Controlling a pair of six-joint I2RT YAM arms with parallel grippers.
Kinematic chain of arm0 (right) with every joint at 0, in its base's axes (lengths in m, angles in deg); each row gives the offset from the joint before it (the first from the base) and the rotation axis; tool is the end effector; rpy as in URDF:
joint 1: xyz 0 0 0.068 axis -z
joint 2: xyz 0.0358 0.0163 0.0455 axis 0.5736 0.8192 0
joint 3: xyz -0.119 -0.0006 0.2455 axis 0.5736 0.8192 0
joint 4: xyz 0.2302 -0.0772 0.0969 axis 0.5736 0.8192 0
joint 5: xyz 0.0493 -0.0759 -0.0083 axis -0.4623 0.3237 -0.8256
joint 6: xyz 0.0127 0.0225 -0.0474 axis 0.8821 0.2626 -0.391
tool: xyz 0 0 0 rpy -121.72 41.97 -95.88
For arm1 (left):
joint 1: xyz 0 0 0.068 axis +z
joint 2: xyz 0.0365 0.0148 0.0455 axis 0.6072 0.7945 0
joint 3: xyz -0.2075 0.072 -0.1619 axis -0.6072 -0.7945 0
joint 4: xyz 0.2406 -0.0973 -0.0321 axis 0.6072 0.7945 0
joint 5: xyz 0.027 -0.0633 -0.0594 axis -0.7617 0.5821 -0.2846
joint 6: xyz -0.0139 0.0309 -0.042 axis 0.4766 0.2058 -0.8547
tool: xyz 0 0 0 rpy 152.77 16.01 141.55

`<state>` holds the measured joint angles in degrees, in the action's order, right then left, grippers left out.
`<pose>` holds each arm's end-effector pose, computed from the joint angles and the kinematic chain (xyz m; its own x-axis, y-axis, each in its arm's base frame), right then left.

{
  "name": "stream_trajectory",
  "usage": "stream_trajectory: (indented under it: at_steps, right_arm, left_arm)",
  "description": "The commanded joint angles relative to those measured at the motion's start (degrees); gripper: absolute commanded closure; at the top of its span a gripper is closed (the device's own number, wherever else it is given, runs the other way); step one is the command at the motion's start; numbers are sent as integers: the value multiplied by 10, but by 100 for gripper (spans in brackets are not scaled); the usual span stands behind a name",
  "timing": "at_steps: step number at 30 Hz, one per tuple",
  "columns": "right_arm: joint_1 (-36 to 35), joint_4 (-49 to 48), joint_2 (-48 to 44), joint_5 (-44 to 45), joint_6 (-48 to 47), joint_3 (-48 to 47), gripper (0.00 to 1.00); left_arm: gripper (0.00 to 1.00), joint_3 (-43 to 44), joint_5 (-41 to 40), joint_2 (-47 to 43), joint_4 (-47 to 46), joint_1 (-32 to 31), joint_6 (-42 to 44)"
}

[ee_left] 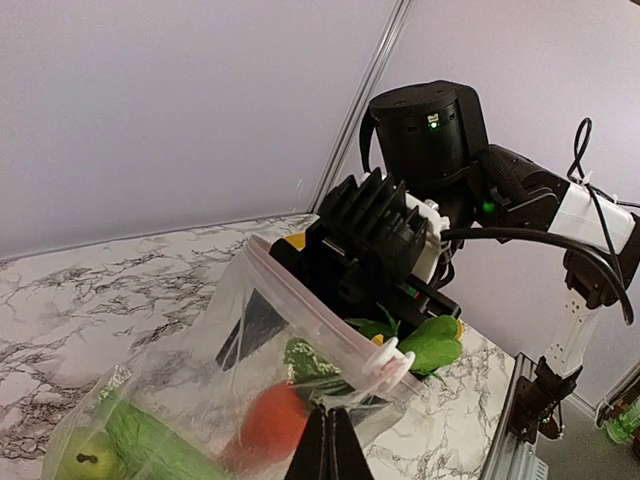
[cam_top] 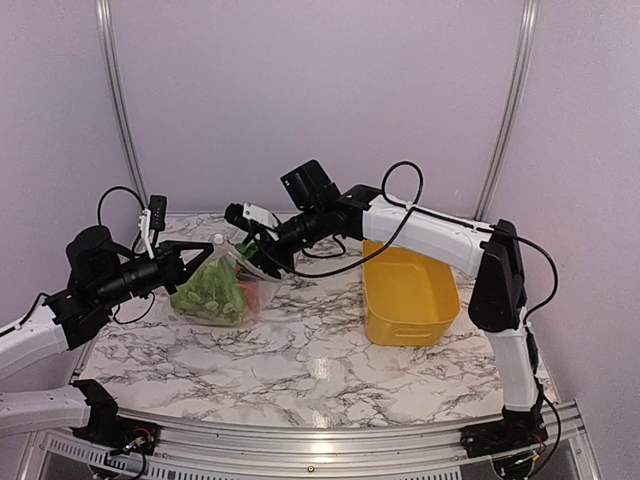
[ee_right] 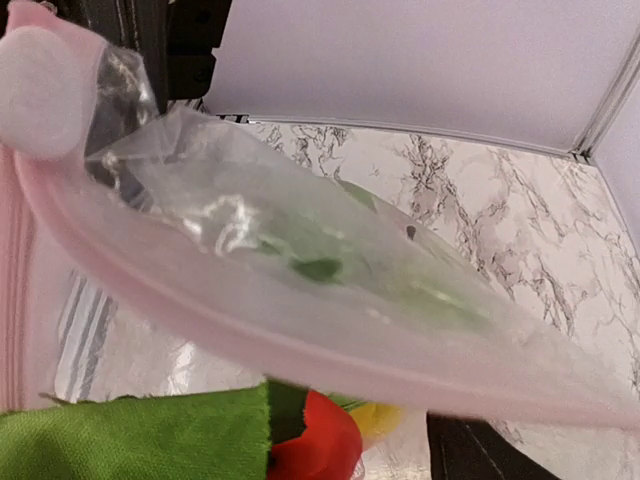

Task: Place the food in the zip-top bag and seal the zipper
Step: Adjust the fake vegetable in the zipper food storage bag.

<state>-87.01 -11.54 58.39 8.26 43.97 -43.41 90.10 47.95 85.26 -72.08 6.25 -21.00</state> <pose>0.2959 0.4145 0.2957 0.0589 -0.4801 -0.8753 -0.9932 -0.1160 -0.0032 0.1650 -0.1146 0.3036 -0.2195 -0.2377 -0.9462 0.7597 0.5668 -0.3187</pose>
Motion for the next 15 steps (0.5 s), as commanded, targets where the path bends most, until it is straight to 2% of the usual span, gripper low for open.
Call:
stream_trajectory:
  at_steps: [1, 7, 10, 15]
  right_arm:
    - [11, 77, -58, 27, -32, -4, 27]
    - [17, 93, -90, 44, -51, 14, 23]
    - [19, 98, -82, 49, -48, 15, 32]
    - [19, 145, -46, 44, -47, -25, 39]
  left_arm:
    - [100, -8, -16, -9, -22, -1, 13]
    - [100, -9, -17, -1, -31, -1, 9]
    - [100, -8, -17, -1, -32, -1, 8]
    - [100, -2, -16, 0, -26, -1, 8]
